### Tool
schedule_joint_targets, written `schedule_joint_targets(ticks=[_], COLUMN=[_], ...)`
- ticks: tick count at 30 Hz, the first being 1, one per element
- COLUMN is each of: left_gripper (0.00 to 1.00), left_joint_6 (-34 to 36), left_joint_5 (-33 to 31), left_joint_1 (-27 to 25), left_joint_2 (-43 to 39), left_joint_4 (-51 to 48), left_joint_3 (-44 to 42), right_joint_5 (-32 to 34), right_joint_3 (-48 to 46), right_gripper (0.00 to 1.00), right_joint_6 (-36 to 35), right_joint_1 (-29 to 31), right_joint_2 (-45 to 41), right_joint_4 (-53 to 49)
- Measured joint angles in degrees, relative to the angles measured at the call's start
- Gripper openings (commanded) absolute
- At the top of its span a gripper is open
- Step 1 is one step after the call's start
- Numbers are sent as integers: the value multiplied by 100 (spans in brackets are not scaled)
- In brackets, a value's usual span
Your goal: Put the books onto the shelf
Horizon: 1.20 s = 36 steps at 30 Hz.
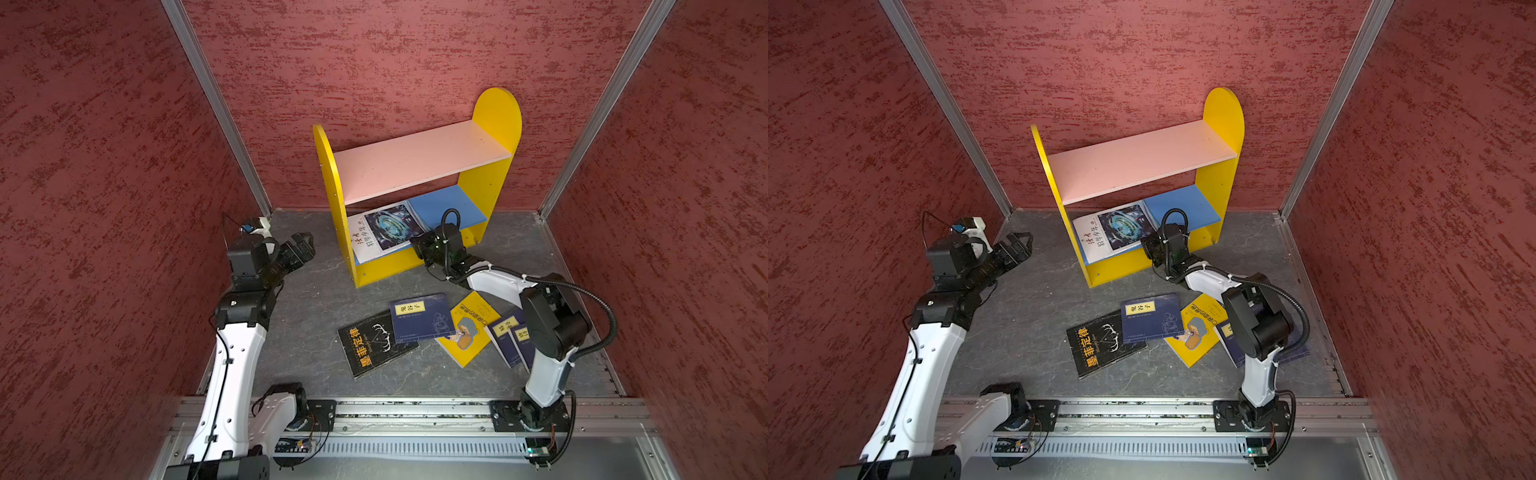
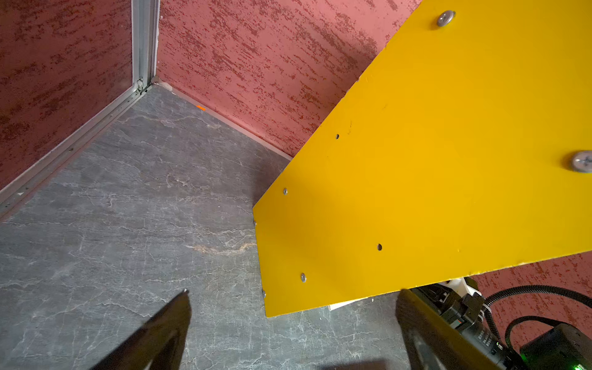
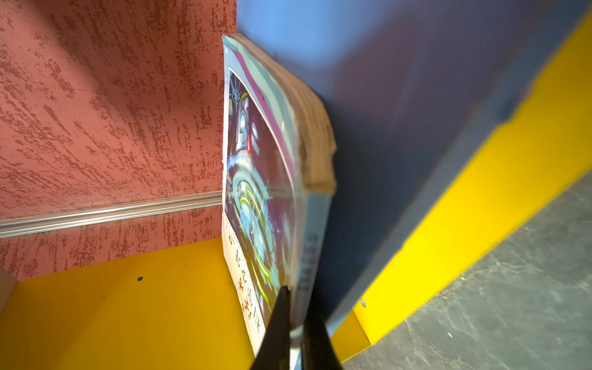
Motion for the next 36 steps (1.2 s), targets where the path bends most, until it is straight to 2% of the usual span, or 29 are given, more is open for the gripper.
schedule_joint_targets(ticks=[19,27,36], left_gripper=[99,99,99], left_joint_6=[-221,-236,-238], left_joint_5=[610,603,369], left_joint_1=[-66,-350,-894], left_joint_2=[-7,-13,44], left_joint_4=[302,319,369], left_joint_3=[-273,-345,-595], right_joint_5=[26,66,68], right_joint_3=[188,188,175], right_gripper=[2,1,1], right_joint_6=[105,162,87], right_joint_1=[177,227,225], right_joint_2=[186,186,181], right_joint_4=[81,76,83])
